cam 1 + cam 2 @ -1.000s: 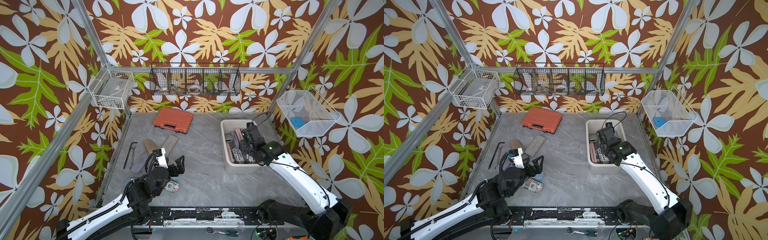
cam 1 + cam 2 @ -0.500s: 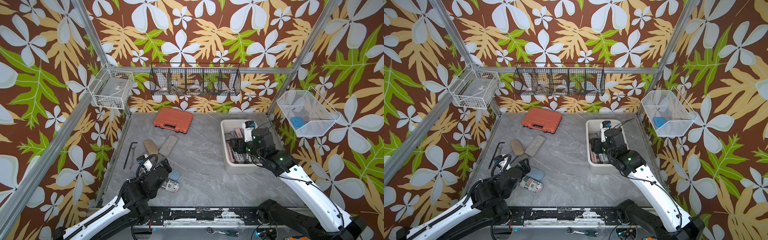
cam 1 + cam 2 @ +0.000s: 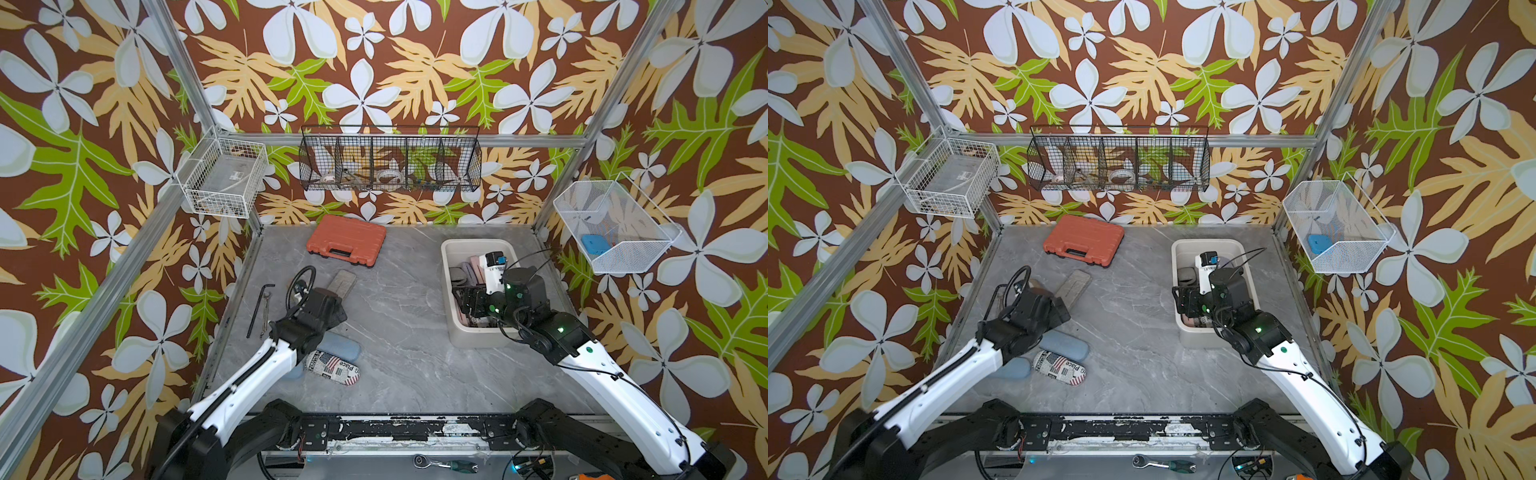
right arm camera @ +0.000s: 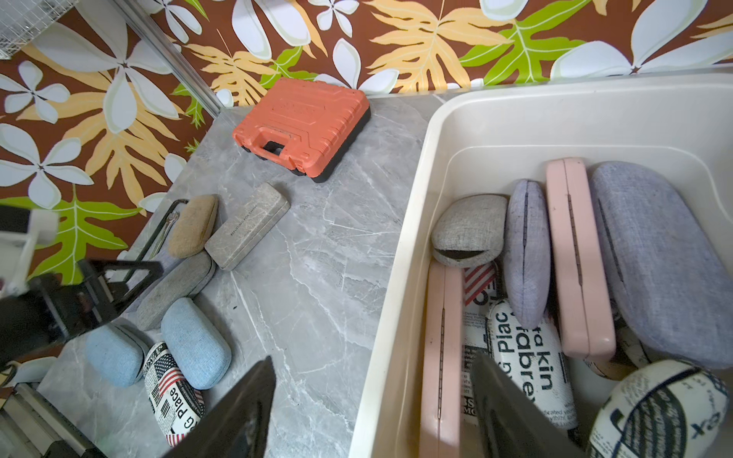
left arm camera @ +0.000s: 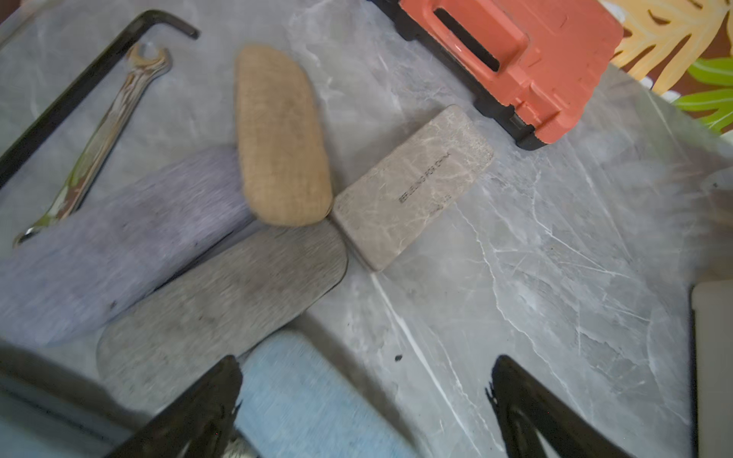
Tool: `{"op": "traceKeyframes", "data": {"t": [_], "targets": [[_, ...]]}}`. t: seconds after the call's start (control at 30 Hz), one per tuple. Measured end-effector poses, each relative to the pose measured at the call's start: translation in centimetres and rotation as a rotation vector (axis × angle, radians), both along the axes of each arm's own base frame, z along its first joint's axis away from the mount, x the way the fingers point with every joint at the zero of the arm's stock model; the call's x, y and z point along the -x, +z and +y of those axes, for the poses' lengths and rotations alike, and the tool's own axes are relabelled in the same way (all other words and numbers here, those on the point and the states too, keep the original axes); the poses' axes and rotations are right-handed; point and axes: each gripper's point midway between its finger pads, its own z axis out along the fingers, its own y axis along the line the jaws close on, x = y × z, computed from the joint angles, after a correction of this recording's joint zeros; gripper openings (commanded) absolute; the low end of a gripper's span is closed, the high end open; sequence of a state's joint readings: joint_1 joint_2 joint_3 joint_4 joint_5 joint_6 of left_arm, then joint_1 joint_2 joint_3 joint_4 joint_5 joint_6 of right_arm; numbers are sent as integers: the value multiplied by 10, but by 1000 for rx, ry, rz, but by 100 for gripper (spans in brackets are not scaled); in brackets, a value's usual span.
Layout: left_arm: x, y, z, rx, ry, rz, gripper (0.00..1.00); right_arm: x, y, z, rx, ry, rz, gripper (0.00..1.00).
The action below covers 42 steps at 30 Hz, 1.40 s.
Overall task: Put the glasses cases into the storage boxes
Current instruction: Pick up the glasses case at the center of the board.
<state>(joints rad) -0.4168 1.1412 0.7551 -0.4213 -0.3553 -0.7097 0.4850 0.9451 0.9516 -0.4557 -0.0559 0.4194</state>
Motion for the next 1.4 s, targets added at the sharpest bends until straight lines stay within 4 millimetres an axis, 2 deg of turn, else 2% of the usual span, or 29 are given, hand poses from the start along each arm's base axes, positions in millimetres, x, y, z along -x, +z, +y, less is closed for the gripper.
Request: {"op": "traceKeyframes", "data": {"t": [0.13, 0.23, 0.4, 0.5, 0.63, 0.77, 0.93, 1.03, 1.23, 1.4], "targets": [[-58, -6, -19, -88, -118, 51, 100, 7, -5, -3, -10, -2, 3, 83], [-91, -24, -16, -153, -154, 91, 100, 11, -6, -5, -15, -4, 3, 85], [-113, -62, 0, -216, -190, 193, 100, 19, 0, -7, -39, 3, -18, 89], [-123, -79, -9, -223, -268, 227, 100, 22, 2, -9, -42, 0, -27, 89], [-123, -96, -16, -232, -335, 272, 100, 20, 0, -11, -29, -12, -19, 89], [-120, -100, -19, -223, -360, 284, 93, 18, -1, -10, -24, -13, -11, 88], [-105, -104, -47, -206, -424, 304, 91, 14, -7, -6, -20, -6, 8, 86], [-101, -106, -58, -228, -441, 316, 90, 12, -8, -2, -30, 8, 13, 84], [-104, -113, -49, -238, -351, 310, 75, 13, -5, 1, -49, 22, 6, 81], [-100, -113, -49, -219, -304, 278, 66, 15, -7, 1, -57, 20, 13, 79]]}}
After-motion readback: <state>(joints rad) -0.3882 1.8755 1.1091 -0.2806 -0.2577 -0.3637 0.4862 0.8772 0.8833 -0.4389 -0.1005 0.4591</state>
